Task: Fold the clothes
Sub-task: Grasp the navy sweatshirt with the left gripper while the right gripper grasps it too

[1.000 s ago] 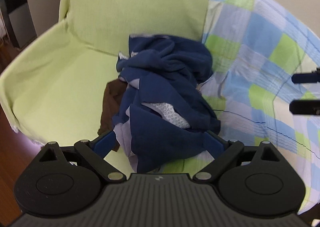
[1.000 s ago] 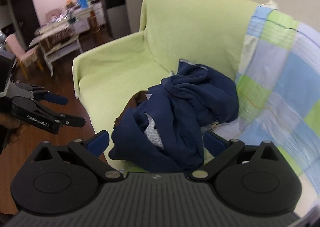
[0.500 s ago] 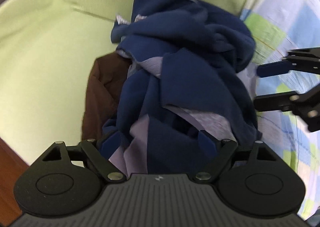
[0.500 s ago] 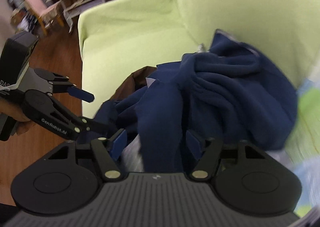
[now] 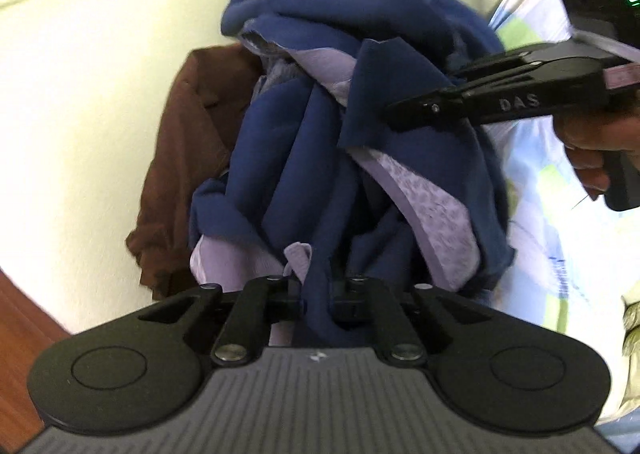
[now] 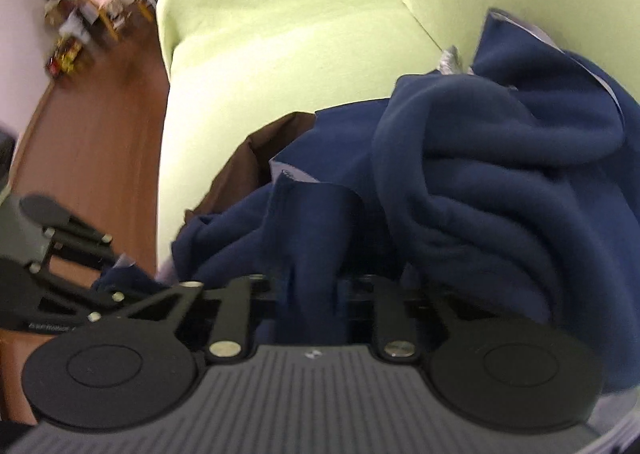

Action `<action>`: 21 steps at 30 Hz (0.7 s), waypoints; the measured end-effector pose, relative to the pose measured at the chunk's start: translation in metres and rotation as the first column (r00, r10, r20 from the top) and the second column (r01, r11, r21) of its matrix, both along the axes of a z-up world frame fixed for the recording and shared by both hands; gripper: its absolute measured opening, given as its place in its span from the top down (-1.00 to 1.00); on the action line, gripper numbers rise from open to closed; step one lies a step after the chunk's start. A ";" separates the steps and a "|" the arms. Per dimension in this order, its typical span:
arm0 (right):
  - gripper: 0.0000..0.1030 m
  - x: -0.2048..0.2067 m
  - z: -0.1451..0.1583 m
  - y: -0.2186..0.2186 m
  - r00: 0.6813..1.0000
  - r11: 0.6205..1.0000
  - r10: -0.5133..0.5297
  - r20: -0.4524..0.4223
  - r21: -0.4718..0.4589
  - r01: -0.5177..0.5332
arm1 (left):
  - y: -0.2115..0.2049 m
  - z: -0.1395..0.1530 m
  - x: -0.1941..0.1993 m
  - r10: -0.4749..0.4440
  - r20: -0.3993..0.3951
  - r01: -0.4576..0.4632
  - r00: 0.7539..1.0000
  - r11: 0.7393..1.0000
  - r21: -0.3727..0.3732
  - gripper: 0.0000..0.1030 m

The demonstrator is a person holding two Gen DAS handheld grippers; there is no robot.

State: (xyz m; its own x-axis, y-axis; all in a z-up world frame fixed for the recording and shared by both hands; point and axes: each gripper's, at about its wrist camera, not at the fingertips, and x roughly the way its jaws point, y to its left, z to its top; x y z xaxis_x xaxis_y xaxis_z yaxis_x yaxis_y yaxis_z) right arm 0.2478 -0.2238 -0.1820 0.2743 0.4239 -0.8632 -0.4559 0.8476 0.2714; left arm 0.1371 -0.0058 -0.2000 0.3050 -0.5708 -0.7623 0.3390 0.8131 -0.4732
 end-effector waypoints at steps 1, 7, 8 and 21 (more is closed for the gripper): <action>0.77 -0.005 0.007 -0.005 1.000 1.000 -0.013 0.006 0.013 0.013 | 0.002 0.011 -0.010 0.007 0.007 -0.007 1.000 1.000 -0.018 0.95; 0.80 -0.033 0.047 -0.035 0.995 0.993 -0.088 0.047 0.089 0.084 | 0.003 0.037 -0.046 0.011 0.020 -0.011 1.000 0.999 0.044 0.97; 0.82 -0.038 0.054 -0.040 0.993 0.990 -0.101 0.053 0.102 0.095 | -0.001 0.039 -0.047 0.013 0.023 -0.014 1.000 0.998 0.057 0.97; 0.89 -0.098 0.124 -0.058 0.963 0.943 -0.243 0.115 0.262 0.207 | 0.012 0.057 -0.095 0.036 0.020 -0.040 0.999 0.981 0.189 0.31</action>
